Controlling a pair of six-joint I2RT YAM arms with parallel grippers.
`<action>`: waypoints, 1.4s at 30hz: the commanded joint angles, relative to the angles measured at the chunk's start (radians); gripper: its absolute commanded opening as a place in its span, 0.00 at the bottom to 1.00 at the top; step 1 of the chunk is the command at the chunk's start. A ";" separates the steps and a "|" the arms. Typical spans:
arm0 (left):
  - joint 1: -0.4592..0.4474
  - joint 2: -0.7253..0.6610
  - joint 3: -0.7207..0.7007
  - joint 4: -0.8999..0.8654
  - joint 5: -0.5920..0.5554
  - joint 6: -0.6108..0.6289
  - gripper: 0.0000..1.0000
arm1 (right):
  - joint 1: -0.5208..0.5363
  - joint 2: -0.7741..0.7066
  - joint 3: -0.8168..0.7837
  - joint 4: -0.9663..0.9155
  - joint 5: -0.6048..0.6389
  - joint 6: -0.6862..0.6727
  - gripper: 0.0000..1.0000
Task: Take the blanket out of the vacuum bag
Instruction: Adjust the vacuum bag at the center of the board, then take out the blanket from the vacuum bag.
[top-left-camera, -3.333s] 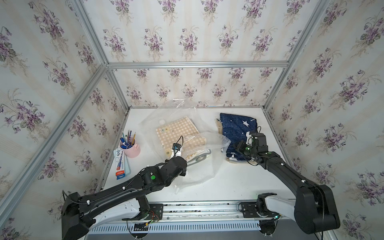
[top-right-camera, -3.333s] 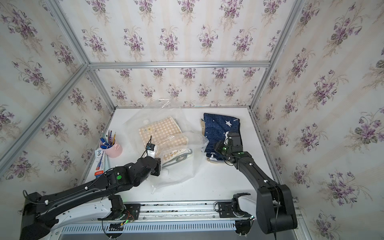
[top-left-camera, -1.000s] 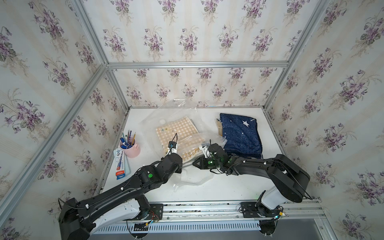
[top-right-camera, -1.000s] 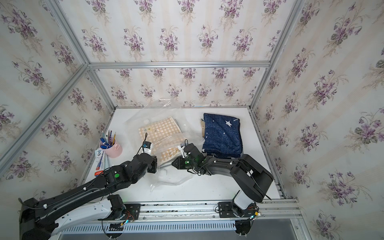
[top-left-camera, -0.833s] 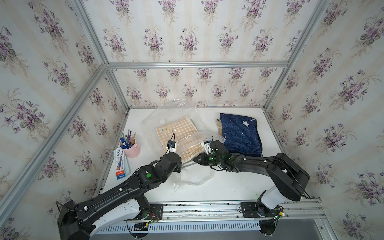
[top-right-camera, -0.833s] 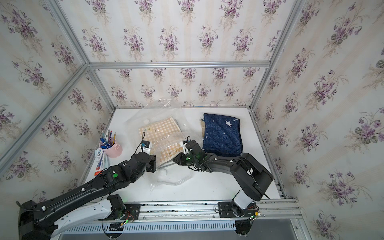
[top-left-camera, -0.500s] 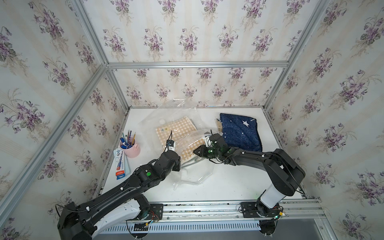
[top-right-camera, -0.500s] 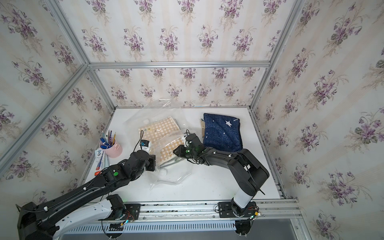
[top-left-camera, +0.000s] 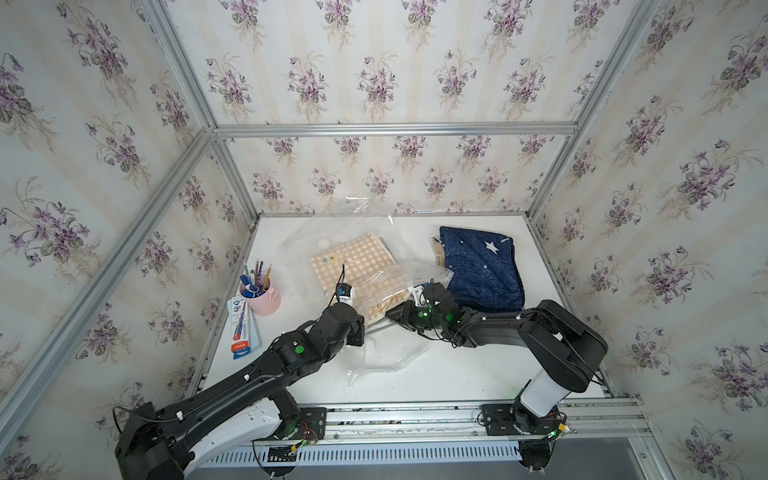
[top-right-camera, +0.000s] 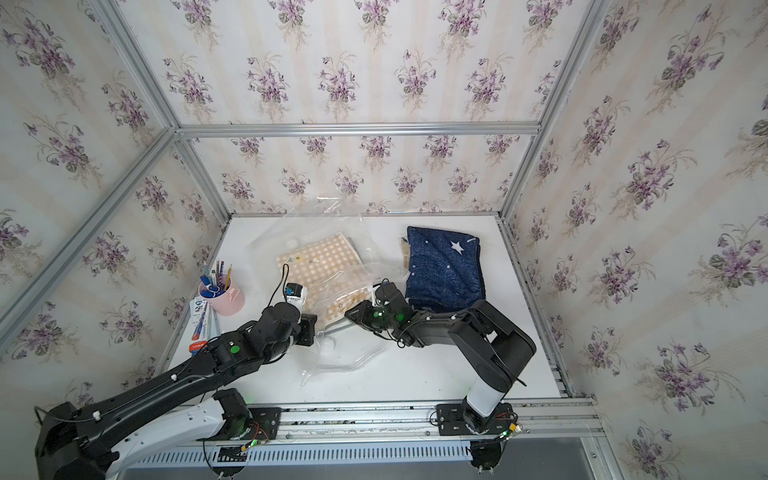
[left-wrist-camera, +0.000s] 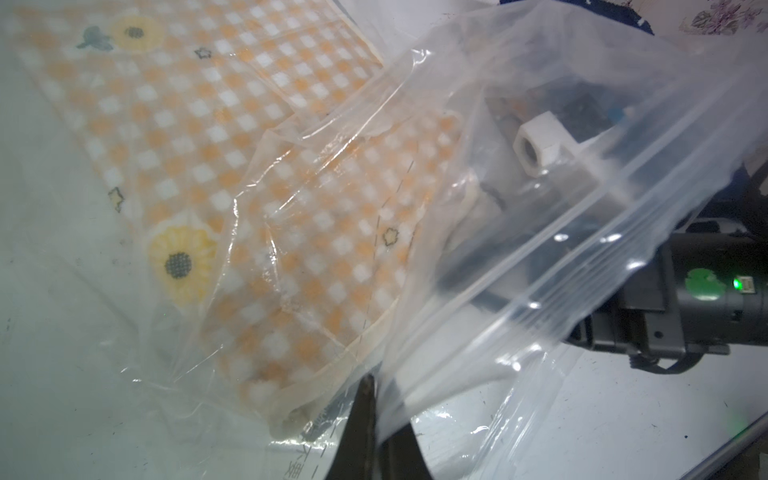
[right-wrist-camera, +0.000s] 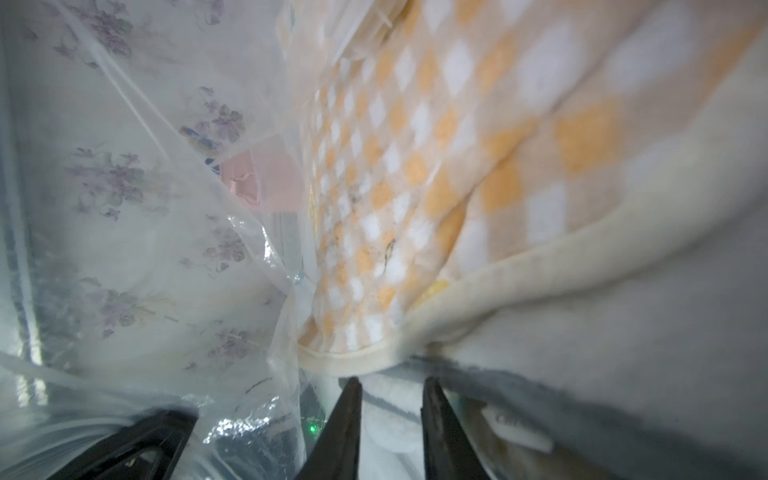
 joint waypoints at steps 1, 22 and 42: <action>0.001 0.003 -0.002 0.018 0.015 -0.008 0.07 | 0.002 0.018 -0.020 0.159 0.006 0.087 0.28; 0.001 0.047 0.029 0.018 0.012 -0.019 0.07 | 0.005 0.098 -0.099 0.406 -0.004 0.249 0.34; 0.001 0.030 0.026 0.009 0.012 -0.026 0.07 | 0.032 0.137 0.017 0.170 0.133 0.187 0.42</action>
